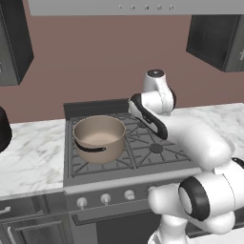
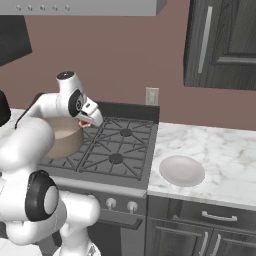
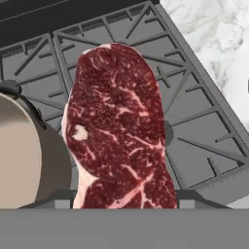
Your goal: Retrieve the frozen meat and place it in the pot on a burner. Then turn the burner on.
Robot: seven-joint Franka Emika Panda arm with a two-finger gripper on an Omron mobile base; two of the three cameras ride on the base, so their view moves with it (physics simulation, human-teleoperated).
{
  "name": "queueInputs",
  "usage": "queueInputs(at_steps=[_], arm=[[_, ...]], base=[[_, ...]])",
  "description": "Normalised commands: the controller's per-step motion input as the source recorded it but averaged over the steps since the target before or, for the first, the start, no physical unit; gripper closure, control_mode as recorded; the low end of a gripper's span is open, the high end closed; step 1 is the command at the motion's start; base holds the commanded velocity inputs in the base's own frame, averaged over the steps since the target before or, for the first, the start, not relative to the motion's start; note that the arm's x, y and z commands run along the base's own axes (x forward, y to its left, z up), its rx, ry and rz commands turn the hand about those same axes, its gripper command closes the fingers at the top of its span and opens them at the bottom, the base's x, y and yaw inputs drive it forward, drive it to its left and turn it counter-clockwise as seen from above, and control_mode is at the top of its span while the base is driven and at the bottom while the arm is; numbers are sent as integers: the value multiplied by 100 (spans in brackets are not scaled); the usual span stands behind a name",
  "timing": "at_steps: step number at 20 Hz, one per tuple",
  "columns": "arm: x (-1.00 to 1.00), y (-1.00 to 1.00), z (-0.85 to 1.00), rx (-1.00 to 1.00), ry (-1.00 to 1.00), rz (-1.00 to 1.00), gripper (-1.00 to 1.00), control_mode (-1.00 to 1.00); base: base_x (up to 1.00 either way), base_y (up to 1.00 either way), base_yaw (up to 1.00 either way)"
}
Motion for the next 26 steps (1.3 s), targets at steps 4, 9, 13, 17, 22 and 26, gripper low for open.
queueInputs(at_steps=[4,9,13,17,22,26], arm=[[5,56,10,-2,3,0,100,-100],[3,17,7,0,15,1,100,-100],[22,8,0,0,2,1,100,-100],[19,15,0,0,3,0,100,-100],[0,43,0,0,6,1,100,-100],[0,51,-1,0,3,5,100,-100]], base=[[0,0,0],[0,0,0],[0,0,0],[0,0,0],[0,0,0],[0,0,0]])
